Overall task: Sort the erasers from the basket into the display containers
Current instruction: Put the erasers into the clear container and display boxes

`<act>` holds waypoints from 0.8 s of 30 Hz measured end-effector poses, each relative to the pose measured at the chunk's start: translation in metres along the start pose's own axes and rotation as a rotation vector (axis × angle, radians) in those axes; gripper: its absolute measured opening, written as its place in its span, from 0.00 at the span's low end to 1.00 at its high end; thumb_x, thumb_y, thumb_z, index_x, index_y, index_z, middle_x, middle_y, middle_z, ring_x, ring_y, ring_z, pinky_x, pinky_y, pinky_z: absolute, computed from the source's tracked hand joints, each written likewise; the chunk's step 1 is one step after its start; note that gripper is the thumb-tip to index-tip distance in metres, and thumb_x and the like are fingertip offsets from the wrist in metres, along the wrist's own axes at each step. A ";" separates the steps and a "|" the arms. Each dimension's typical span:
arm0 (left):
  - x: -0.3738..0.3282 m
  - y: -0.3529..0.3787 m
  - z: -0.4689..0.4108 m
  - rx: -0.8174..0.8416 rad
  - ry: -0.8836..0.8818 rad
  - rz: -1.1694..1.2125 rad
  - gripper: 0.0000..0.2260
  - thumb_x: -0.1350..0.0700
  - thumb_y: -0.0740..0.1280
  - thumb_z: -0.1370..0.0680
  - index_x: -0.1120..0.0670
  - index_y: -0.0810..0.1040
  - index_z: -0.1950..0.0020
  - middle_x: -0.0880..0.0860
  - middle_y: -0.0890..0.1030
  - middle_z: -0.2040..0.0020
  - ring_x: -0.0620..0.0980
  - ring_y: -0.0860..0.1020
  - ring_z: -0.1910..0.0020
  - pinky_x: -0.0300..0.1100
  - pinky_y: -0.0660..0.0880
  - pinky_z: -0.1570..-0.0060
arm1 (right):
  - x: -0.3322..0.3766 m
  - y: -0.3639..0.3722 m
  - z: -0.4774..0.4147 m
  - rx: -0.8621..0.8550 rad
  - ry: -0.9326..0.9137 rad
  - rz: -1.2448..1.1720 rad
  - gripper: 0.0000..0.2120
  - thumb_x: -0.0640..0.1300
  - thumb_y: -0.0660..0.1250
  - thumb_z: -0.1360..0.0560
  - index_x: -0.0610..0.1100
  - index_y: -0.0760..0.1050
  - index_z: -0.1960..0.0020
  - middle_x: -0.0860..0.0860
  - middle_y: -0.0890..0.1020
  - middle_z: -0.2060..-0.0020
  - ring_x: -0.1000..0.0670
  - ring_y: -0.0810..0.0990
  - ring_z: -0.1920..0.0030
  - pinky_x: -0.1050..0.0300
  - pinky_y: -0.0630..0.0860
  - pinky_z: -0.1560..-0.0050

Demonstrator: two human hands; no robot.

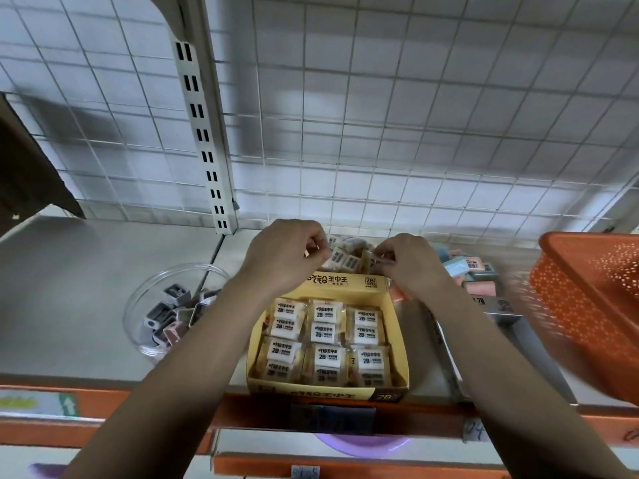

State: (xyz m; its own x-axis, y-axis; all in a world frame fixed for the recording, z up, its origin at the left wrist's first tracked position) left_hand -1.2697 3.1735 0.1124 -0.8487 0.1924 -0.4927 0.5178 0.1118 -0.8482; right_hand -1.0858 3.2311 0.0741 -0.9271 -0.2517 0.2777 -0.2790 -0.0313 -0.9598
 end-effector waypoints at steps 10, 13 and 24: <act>0.001 0.065 -0.110 0.319 -0.040 -0.151 0.13 0.51 0.65 0.20 0.58 0.80 0.42 0.55 0.81 0.43 0.55 0.78 0.46 0.43 0.73 0.48 | -0.016 -0.029 0.033 -0.234 -0.012 -0.351 0.11 0.38 0.74 0.29 0.41 0.80 0.48 0.47 0.82 0.54 0.49 0.79 0.52 0.59 0.71 0.55; 0.004 0.076 -0.117 0.352 -0.068 -0.136 0.17 0.51 0.67 0.21 0.58 0.77 0.35 0.55 0.78 0.38 0.55 0.76 0.40 0.44 0.72 0.42 | -0.027 -0.040 0.051 -0.325 0.003 -0.456 0.09 0.39 0.74 0.29 0.41 0.79 0.49 0.53 0.80 0.61 0.51 0.78 0.57 0.57 0.73 0.55; -0.012 0.083 -0.118 0.422 -0.059 -0.080 0.25 0.49 0.77 0.30 0.58 0.77 0.37 0.56 0.79 0.40 0.55 0.79 0.45 0.49 0.78 0.47 | -0.048 -0.030 0.081 -0.335 0.016 -0.623 0.10 0.41 0.73 0.27 0.52 0.74 0.53 0.51 0.84 0.59 0.50 0.83 0.55 0.42 0.78 0.57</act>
State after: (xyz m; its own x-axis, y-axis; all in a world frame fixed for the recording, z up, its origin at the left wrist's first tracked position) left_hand -1.2039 3.2957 0.0707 -0.8955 0.1423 -0.4217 0.3705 -0.2868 -0.8835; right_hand -1.0125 3.1658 0.0865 -0.5724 -0.2696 0.7744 -0.8187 0.1347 -0.5582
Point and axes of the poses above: each hand's wrist, its own z-axis away from the middle knuckle, its own y-axis out of the palm, x = y × z, the point moved 7 cm from there along -z, towards the middle knuckle
